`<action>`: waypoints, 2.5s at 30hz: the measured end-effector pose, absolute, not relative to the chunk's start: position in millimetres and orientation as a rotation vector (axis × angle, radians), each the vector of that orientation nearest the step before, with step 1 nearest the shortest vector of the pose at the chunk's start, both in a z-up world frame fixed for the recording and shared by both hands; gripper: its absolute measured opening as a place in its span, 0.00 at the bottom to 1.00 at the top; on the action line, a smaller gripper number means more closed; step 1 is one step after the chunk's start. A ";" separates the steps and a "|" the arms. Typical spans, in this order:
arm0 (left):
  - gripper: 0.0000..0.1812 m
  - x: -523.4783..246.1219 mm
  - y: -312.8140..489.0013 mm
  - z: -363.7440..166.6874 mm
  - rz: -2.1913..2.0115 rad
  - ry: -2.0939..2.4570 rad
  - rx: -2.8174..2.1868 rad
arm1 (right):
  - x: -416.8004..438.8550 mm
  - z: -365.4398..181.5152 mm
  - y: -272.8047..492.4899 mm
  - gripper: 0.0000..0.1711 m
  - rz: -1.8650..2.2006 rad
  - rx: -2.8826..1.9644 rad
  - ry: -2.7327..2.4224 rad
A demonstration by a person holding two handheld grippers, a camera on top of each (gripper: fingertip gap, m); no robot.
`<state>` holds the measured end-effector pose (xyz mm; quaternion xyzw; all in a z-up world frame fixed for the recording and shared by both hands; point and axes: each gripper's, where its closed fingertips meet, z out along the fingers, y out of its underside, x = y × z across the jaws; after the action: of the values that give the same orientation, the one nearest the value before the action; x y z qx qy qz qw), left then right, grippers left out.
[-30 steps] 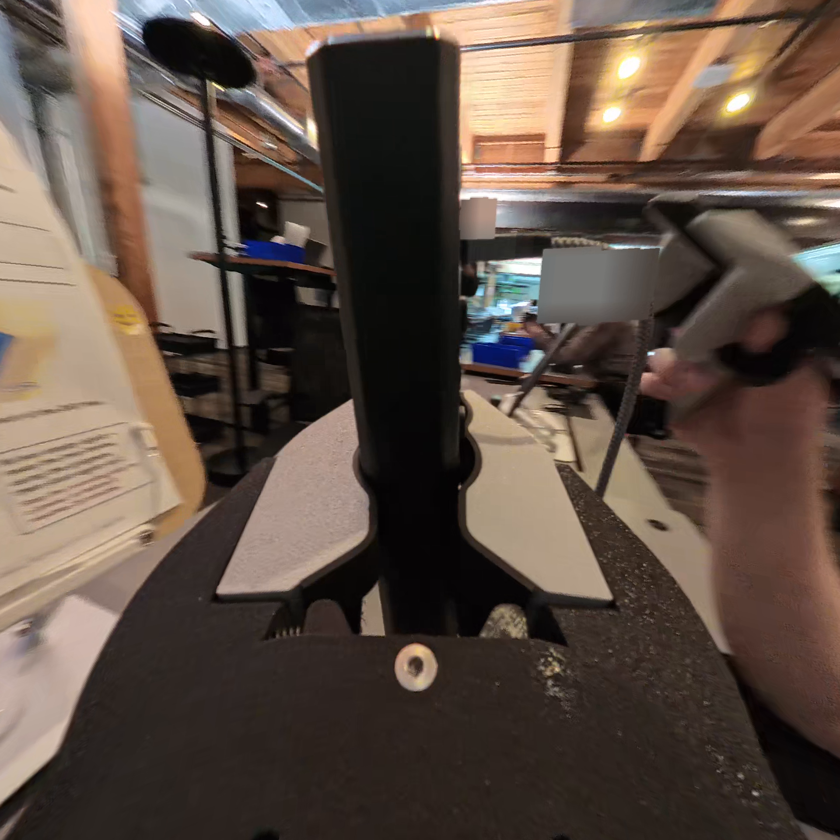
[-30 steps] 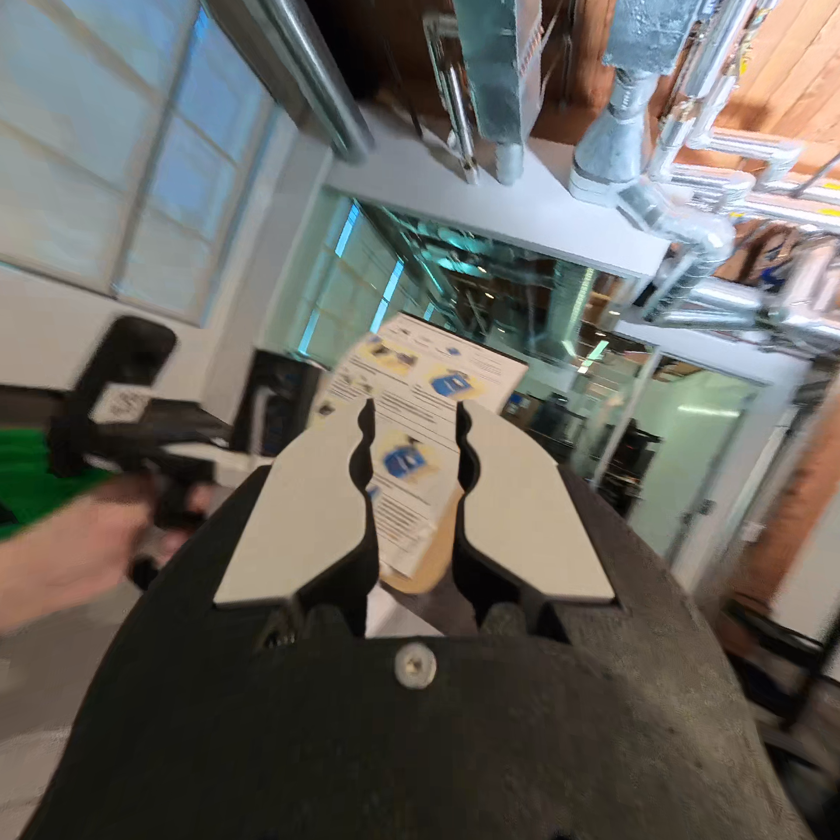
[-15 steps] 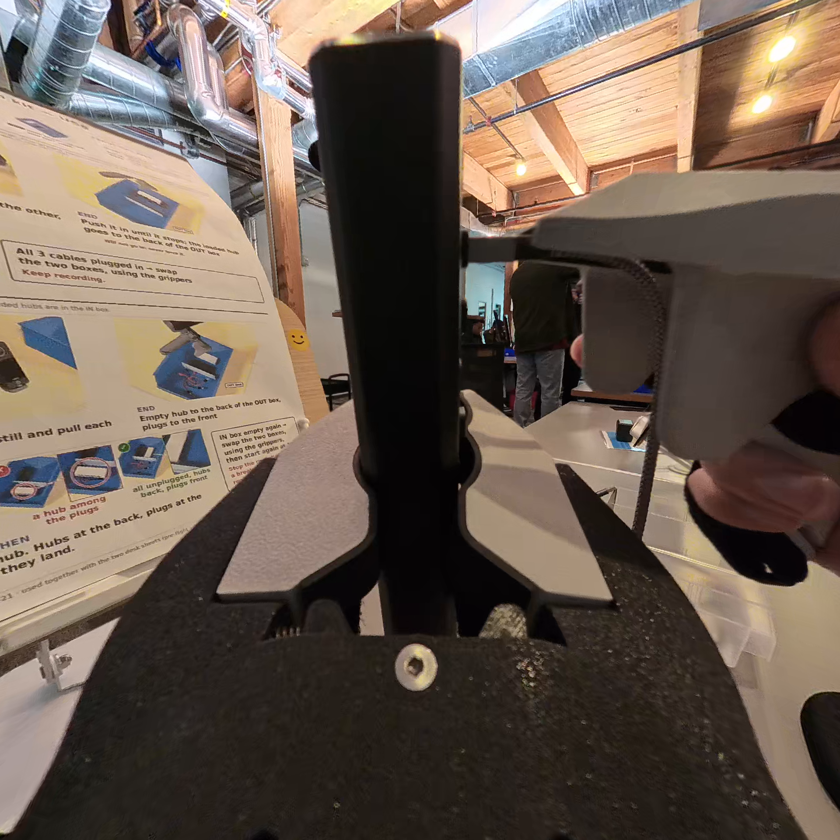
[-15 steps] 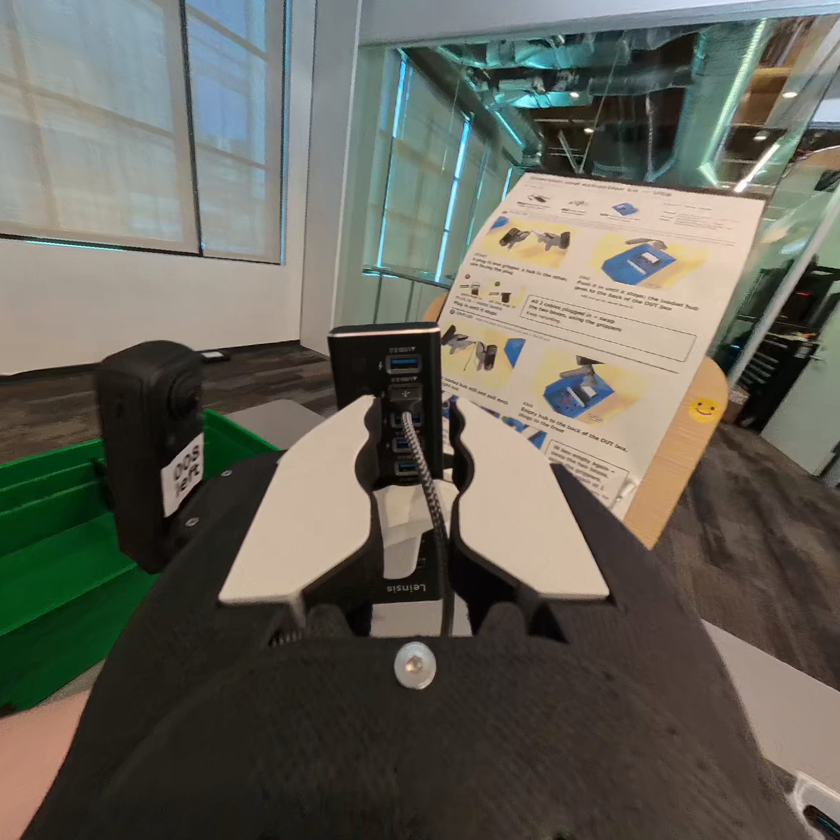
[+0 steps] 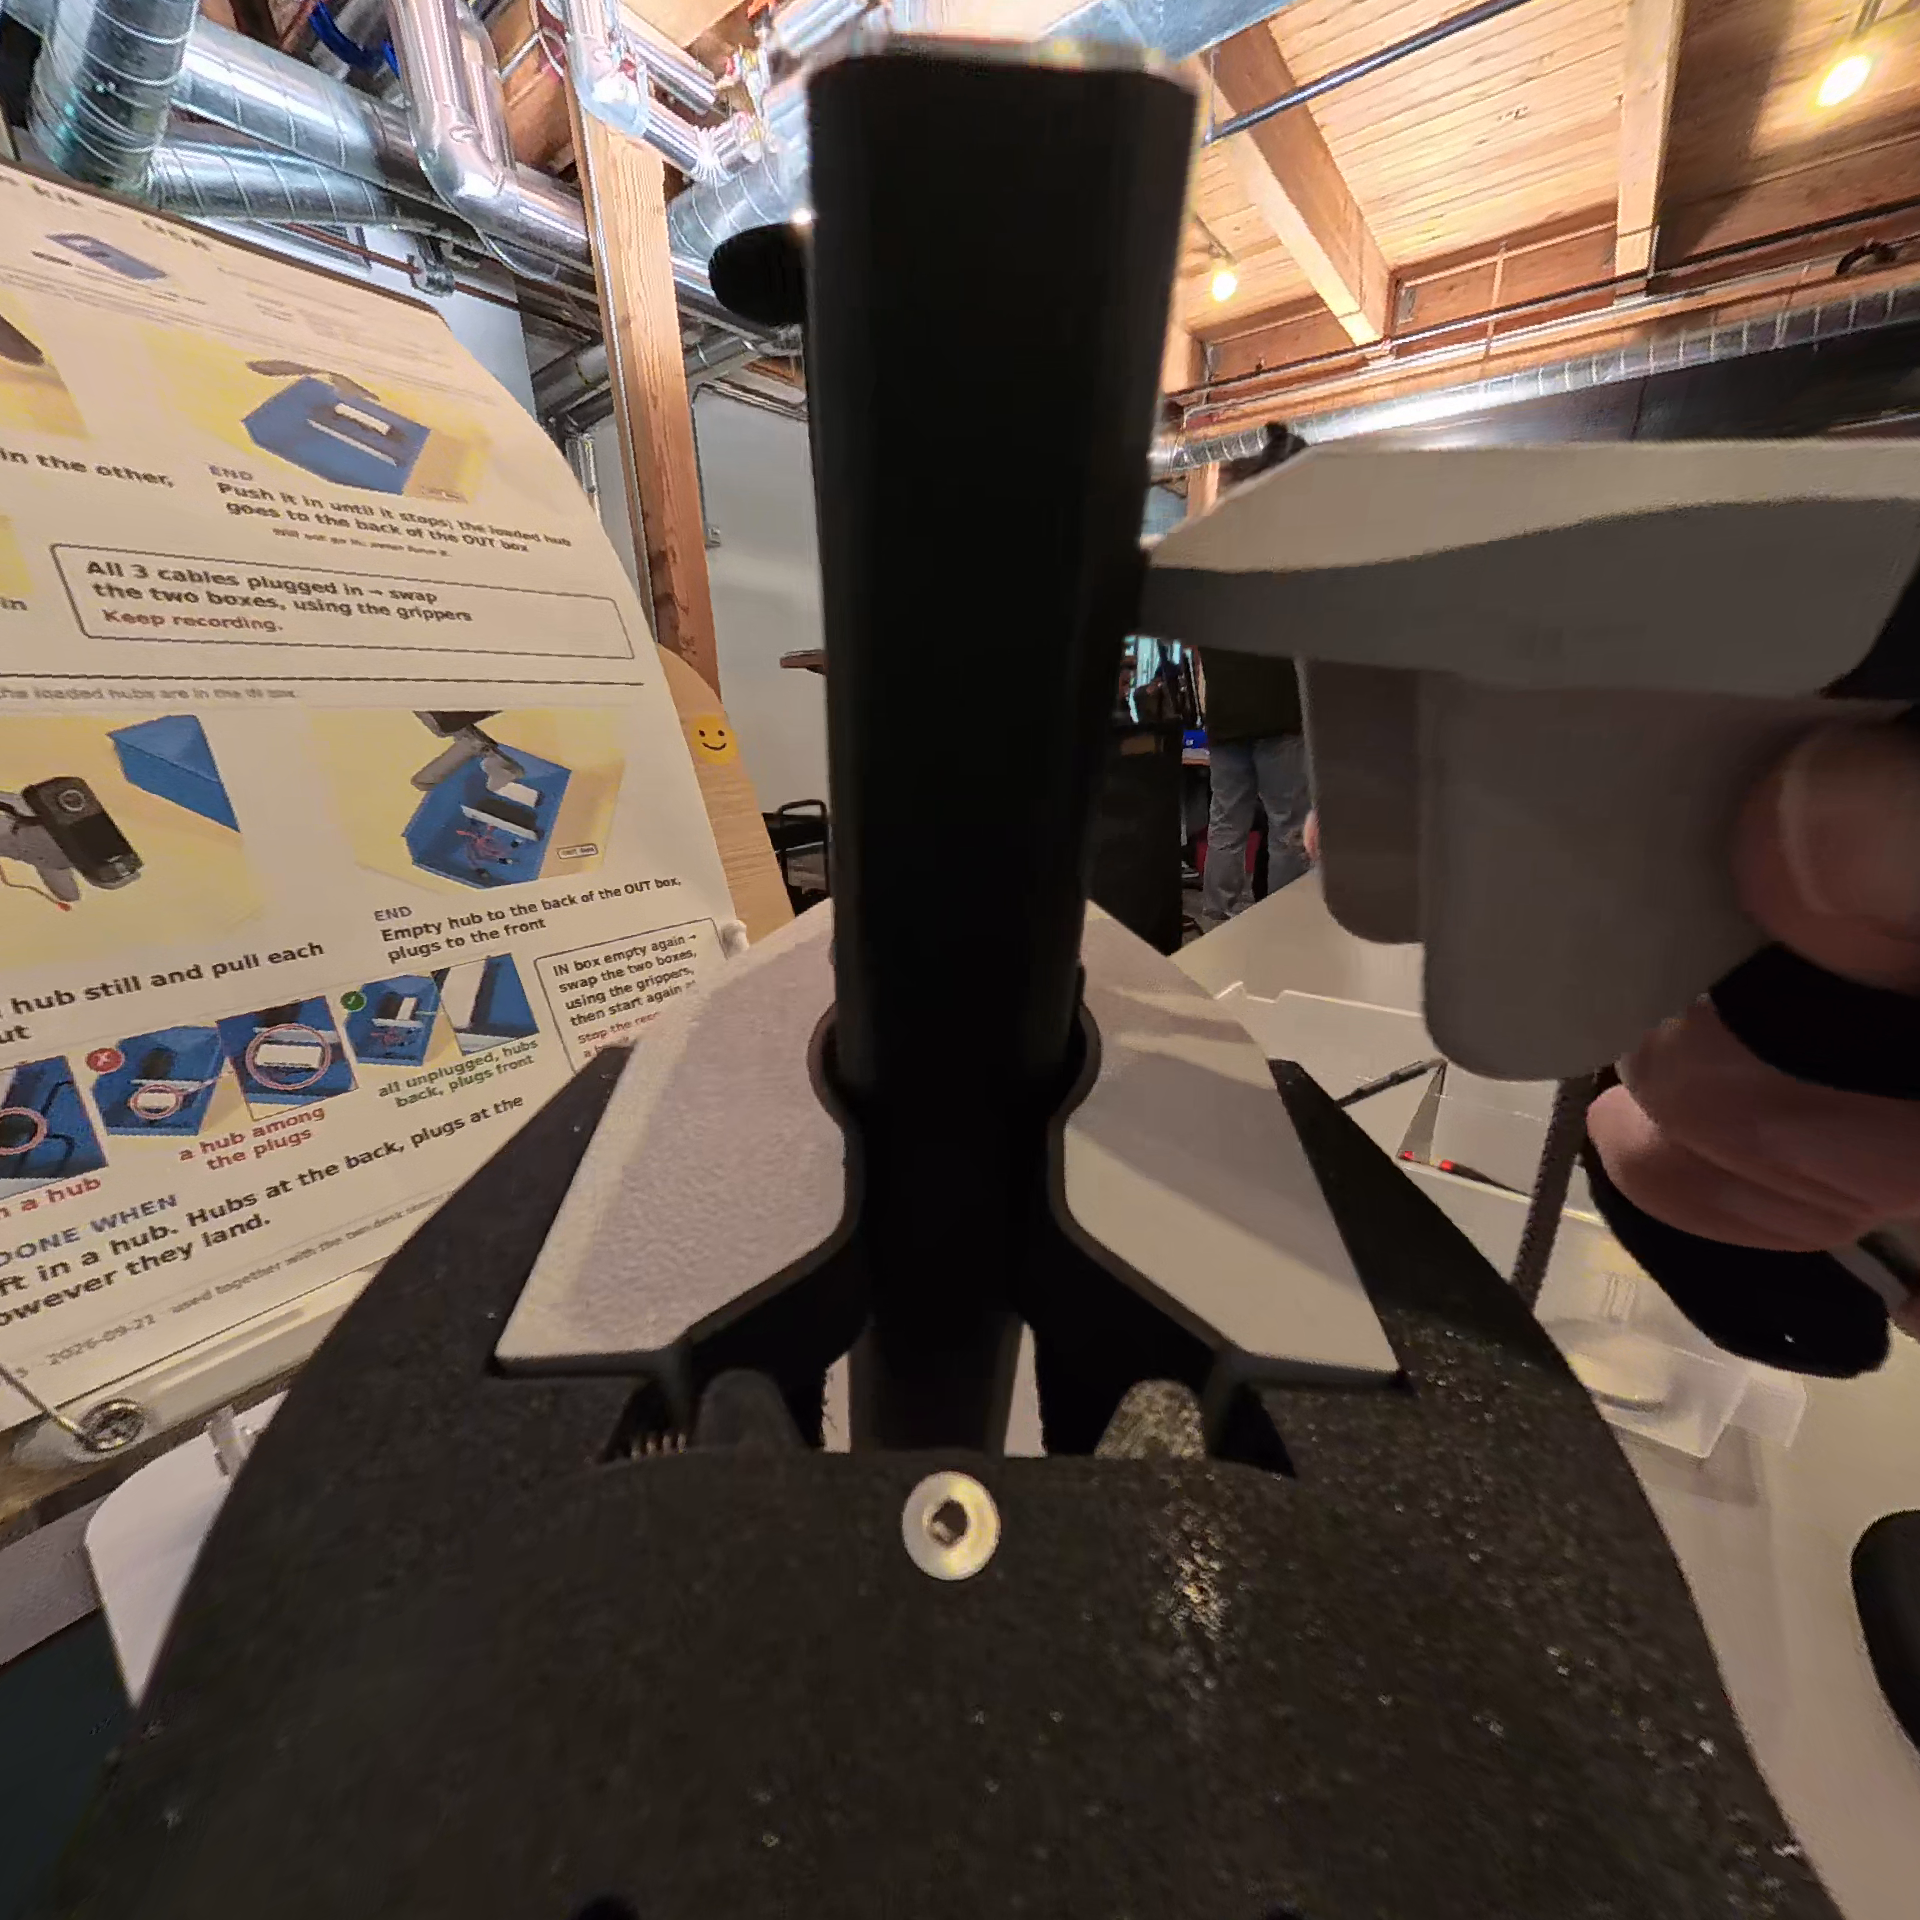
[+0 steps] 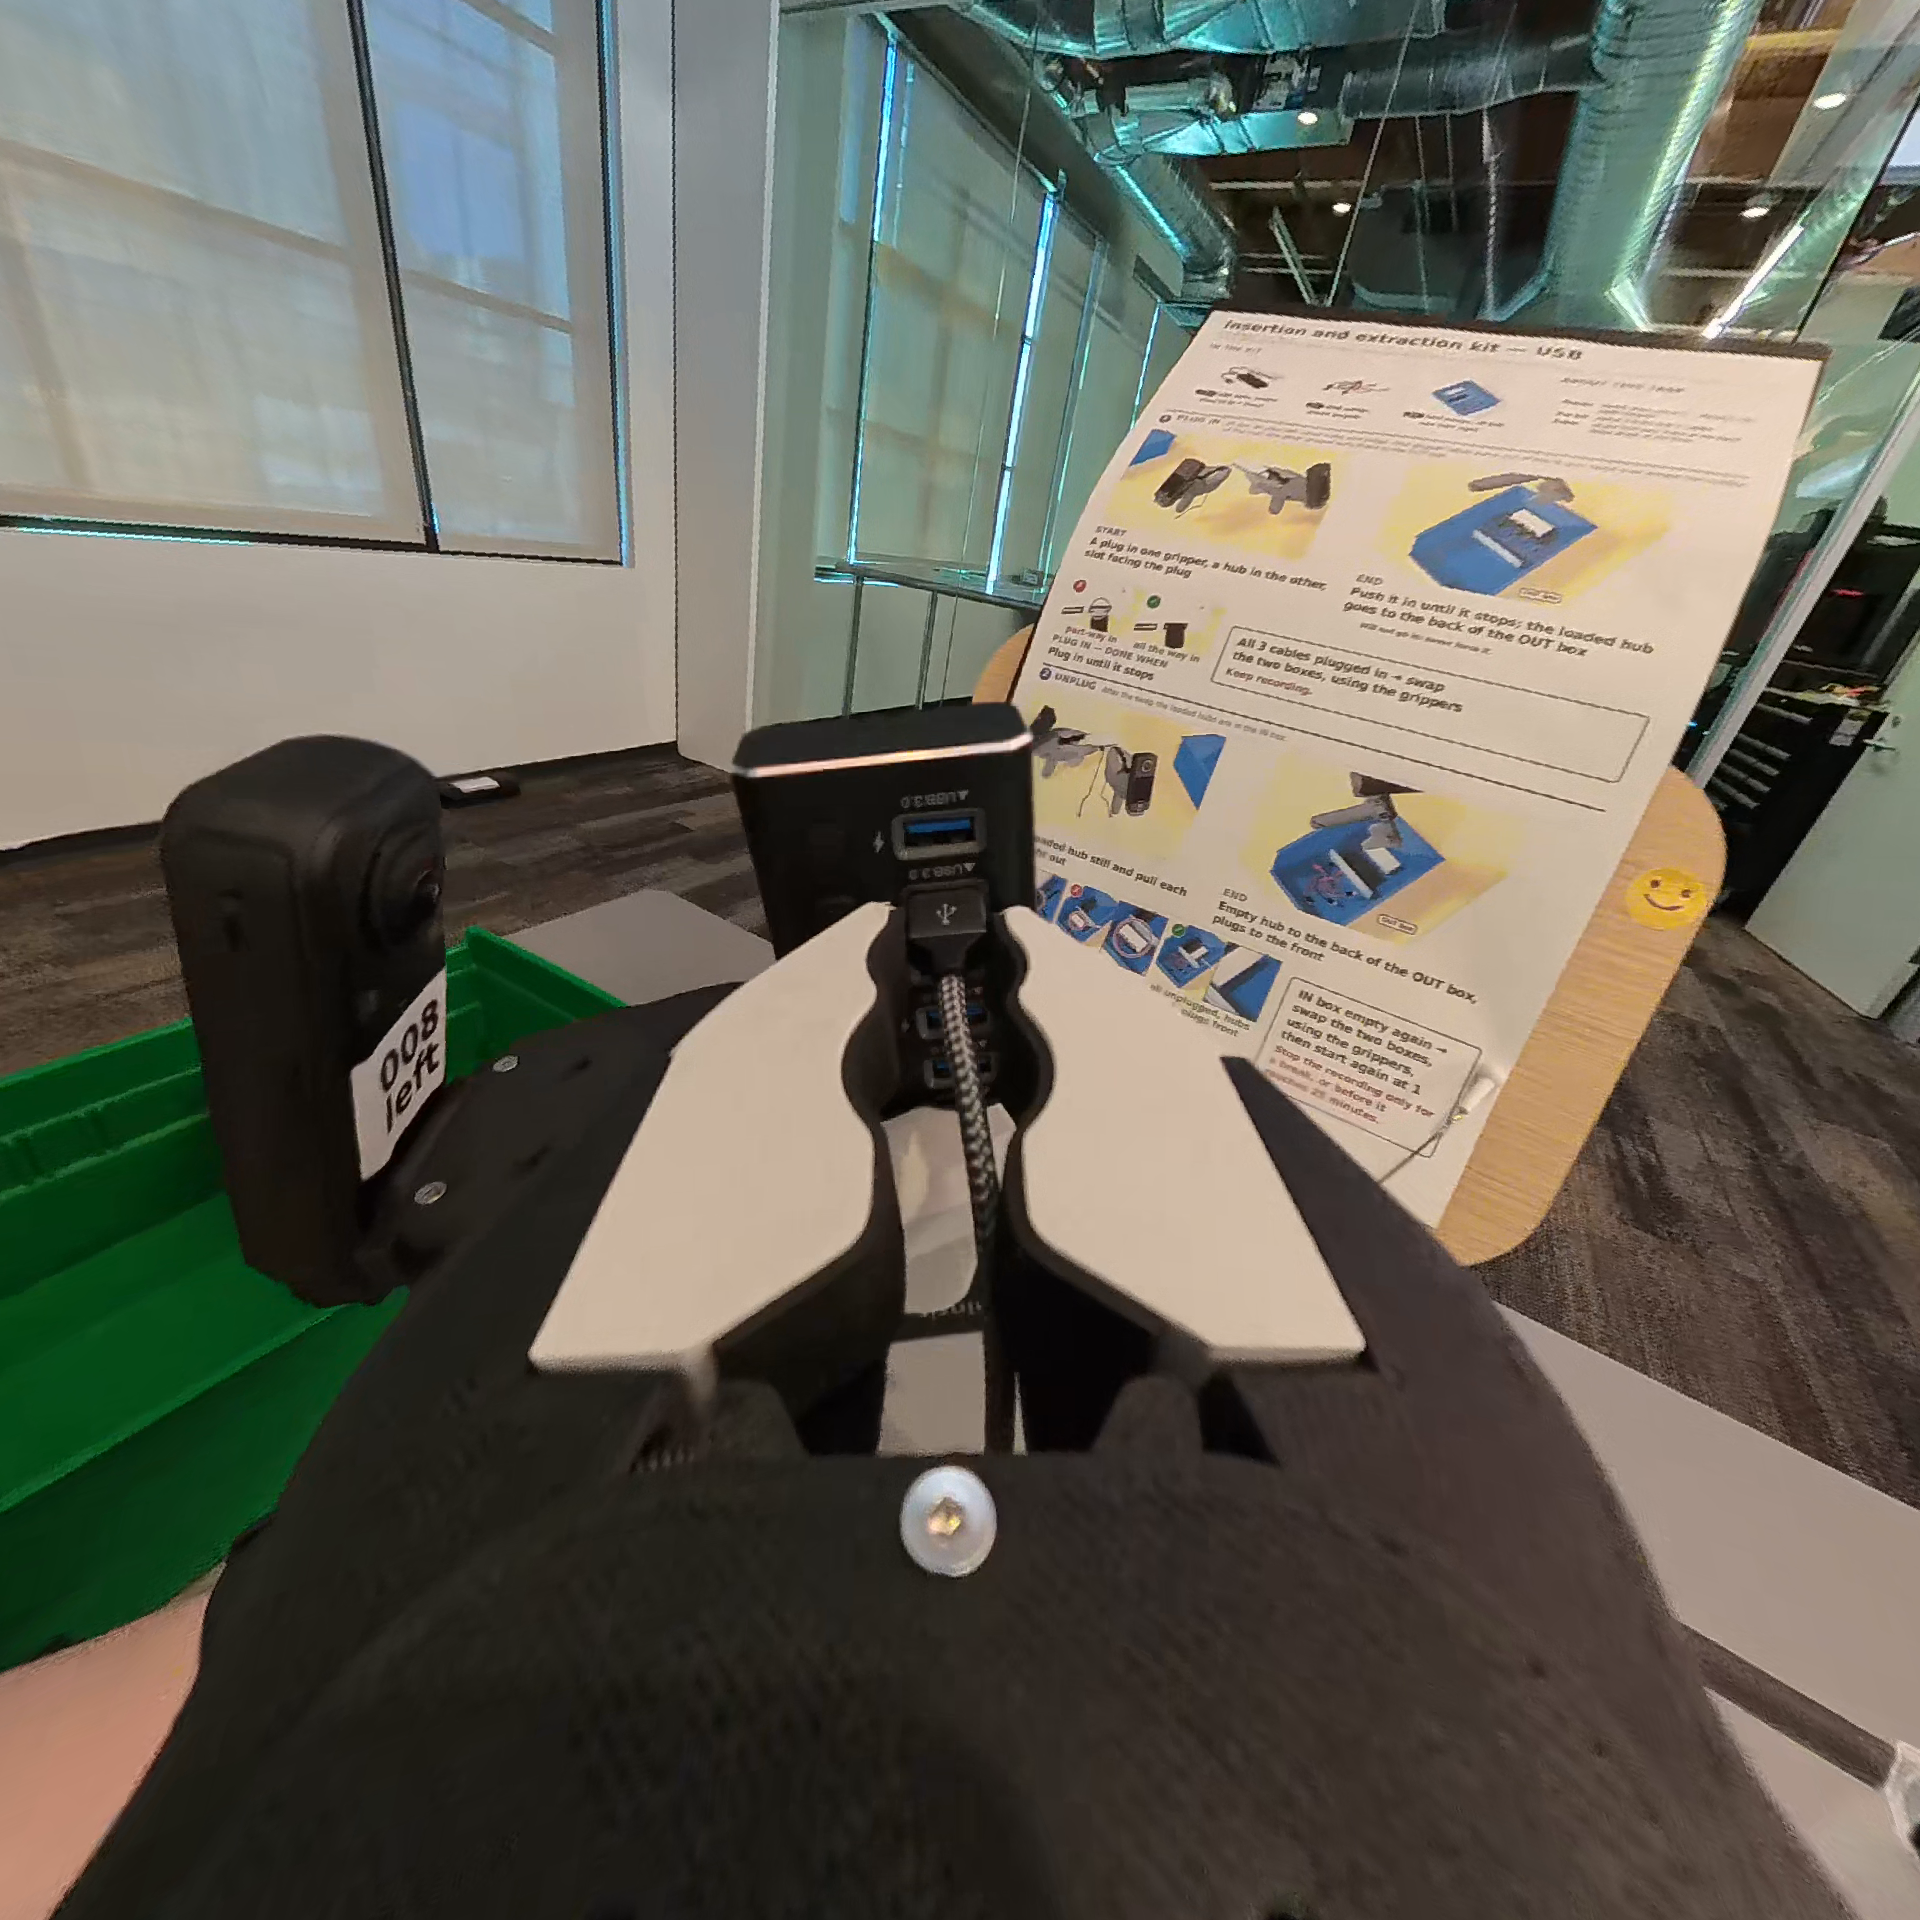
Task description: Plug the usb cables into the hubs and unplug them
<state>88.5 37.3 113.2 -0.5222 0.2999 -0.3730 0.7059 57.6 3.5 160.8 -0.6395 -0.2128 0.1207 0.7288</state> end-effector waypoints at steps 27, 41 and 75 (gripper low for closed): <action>0.18 100.7 11.4 125.1 -0.956 0.874 -1.245 | 64.3 176.9 -25.0 0.09 0.262 -1.338 -0.450; 0.17 48.8 58.0 117.6 -1.090 0.632 -1.426 | 108.4 186.3 -48.9 0.09 0.249 -1.282 -0.287; 0.17 67.5 31.6 110.3 -0.973 0.868 -1.509 | 140.0 -158.7 -107.6 0.35 0.310 -2.107 -1.748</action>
<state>67.5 31.6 110.3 -0.6355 0.3656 -0.4096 0.5429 140.0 -107.6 -158.7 -0.7505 -0.6226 0.1104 0.1922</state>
